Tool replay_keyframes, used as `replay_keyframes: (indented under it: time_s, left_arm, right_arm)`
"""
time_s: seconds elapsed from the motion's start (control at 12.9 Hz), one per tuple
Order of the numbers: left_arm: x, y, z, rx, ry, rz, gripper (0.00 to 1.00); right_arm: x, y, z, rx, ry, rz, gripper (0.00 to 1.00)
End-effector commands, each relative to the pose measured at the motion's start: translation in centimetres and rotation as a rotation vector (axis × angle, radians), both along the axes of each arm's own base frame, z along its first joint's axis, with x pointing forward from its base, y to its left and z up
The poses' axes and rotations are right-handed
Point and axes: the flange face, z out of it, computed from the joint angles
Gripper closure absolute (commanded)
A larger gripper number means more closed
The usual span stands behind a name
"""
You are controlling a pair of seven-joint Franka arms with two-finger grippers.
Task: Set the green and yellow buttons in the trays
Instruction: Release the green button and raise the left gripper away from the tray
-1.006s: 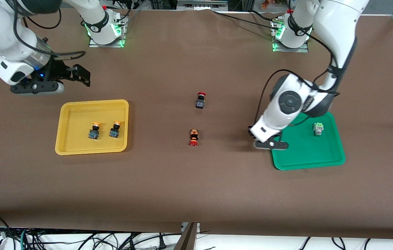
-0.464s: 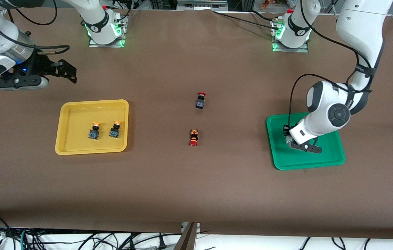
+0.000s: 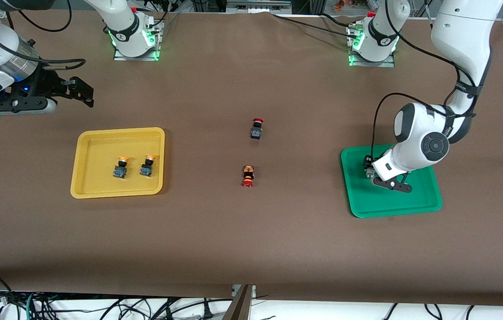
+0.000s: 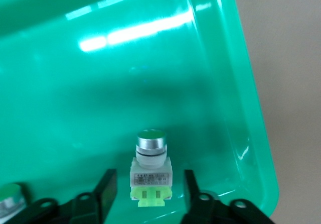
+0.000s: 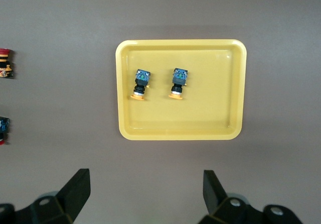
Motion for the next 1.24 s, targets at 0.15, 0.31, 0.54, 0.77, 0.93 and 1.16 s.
replay_keyframes:
  time_s: [0.15, 0.31, 0.54, 0.77, 0.93, 1.16]
  left_arm:
    - [2.8, -0.8, 12.7, -0.021, -0.030, 0.072, 0.00]
    - [2.3, -0.8, 17.9, -0.010, 0.023, 0.114, 0.00]
    - [1.1, -0.2, 25.8, 0.010, 0.043, 0.157, 0.00]
    - [1.1, 3.2, 31.2, 0.015, -0.001, 0.209, 0.00]
    - [0.5, 4.2, 33.1, 0.013, -0.021, 0.227, 0.00]
    - [-0.2, 4.4, 35.3, 0.017, -0.014, 0.226, 0.00]
  right_arm:
    - [0.1, -0.2, 0.8, -0.016, -0.013, -0.003, 0.01]
    - [0.0, -0.1, 0.8, -0.014, -0.012, -0.005, 0.01]
    - [0.3, -0.1, 1.6, -0.011, -0.027, 0.004, 0.01]
    - [0.9, -0.3, 2.2, -0.006, -0.038, 0.007, 0.01]
    - [1.3, -0.3, 2.4, -0.001, -0.042, 0.005, 0.01]
    - [1.7, -0.2, 1.8, -0.004, -0.037, 0.004, 0.01]
